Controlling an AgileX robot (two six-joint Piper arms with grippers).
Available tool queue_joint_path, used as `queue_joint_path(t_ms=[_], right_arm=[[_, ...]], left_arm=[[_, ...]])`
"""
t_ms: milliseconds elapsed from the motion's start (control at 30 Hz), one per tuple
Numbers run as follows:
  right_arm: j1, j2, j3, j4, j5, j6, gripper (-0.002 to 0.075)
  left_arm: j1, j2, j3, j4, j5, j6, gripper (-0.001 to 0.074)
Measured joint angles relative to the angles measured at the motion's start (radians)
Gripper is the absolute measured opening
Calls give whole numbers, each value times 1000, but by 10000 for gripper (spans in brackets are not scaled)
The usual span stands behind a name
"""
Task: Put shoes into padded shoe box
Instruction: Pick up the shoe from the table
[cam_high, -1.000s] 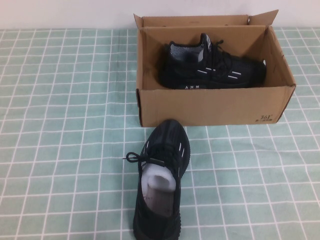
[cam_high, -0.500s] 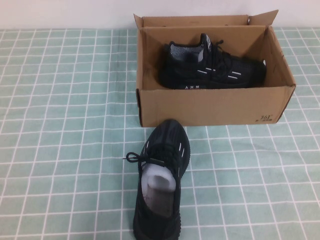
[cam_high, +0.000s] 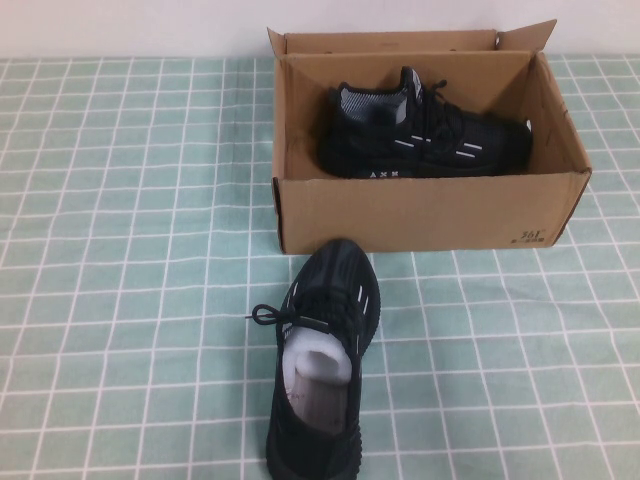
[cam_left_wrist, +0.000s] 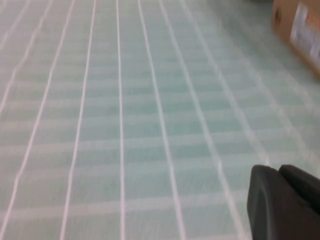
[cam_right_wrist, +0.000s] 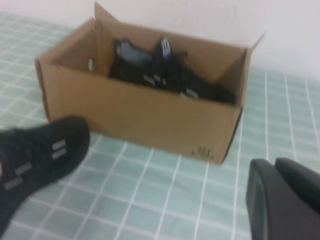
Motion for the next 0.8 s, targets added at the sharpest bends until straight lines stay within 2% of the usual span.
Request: queue_joint_path(t_ms=[167, 333, 633, 800], right_arm=[[0, -34, 205, 0, -125, 4, -6], [0, -34, 270, 0, -219, 4, -6], [0, -34, 270, 0, -272, 4, -6], [-1, -34, 270, 0, -274, 5, -6]], left_arm=[[0, 0, 2, -76, -214, 0, -4], [0, 0, 2, -98, -438, 0, -4], [0, 0, 2, -98, -480, 7, -4], [0, 0, 2, -98, -637, -50, -4]])
